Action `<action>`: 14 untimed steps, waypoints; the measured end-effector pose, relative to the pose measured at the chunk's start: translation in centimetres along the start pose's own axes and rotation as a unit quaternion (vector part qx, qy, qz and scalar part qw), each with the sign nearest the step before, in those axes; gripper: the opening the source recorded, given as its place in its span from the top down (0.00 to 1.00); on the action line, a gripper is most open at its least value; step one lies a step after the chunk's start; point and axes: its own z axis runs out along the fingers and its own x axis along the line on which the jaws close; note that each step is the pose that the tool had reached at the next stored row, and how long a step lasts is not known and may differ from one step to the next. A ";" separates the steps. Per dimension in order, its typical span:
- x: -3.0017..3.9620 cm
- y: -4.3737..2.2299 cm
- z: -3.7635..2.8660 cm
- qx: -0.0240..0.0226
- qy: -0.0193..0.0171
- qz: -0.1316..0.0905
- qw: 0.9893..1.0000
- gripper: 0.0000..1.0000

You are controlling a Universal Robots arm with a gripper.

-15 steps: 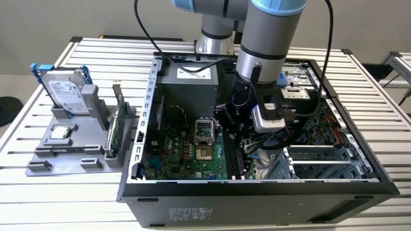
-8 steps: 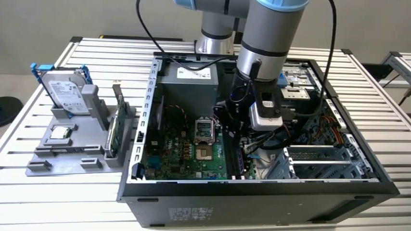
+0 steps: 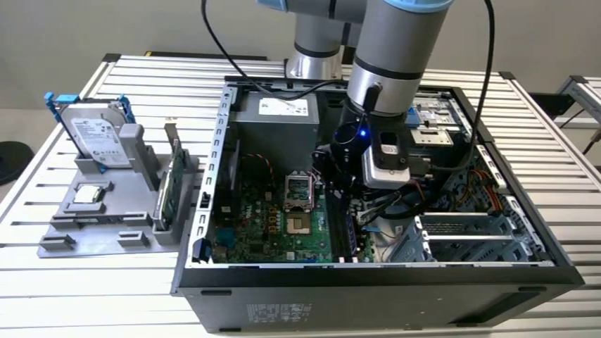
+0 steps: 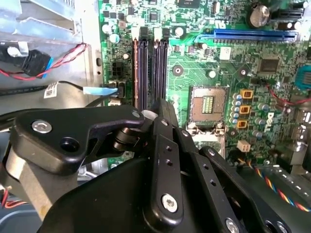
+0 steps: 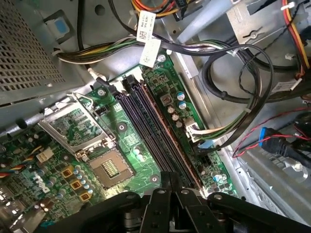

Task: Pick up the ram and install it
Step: 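Press down the ram until it locks into place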

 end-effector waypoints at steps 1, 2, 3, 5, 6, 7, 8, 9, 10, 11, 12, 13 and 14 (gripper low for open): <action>0.00 -0.01 -0.03 0.000 0.001 0.003 1.000 1.00; -0.01 -0.01 -0.04 0.000 0.002 0.007 1.000 1.00; -0.01 -0.01 -0.04 0.000 0.003 0.012 1.000 1.00; 0.00 -0.01 -0.06 0.000 0.005 0.020 1.000 1.00; -0.01 -0.02 -0.07 0.000 0.006 0.025 1.000 1.00; -0.01 -0.02 -0.07 -0.001 0.007 0.031 0.999 1.00; 0.00 -0.02 -0.08 -0.001 0.009 0.036 0.999 1.00; 0.00 -0.02 -0.08 -0.002 0.010 0.040 0.999 1.00; 0.00 -0.02 -0.08 -0.003 0.011 0.042 0.999 1.00; 0.00 -0.02 -0.07 -0.006 0.014 0.043 0.999 1.00; -0.01 -0.01 -0.07 -0.011 0.017 0.043 0.999 1.00; 0.00 -0.02 -0.07 -0.019 0.021 0.044 0.999 1.00; 0.00 -0.02 -0.07 -0.027 0.025 0.044 0.998 1.00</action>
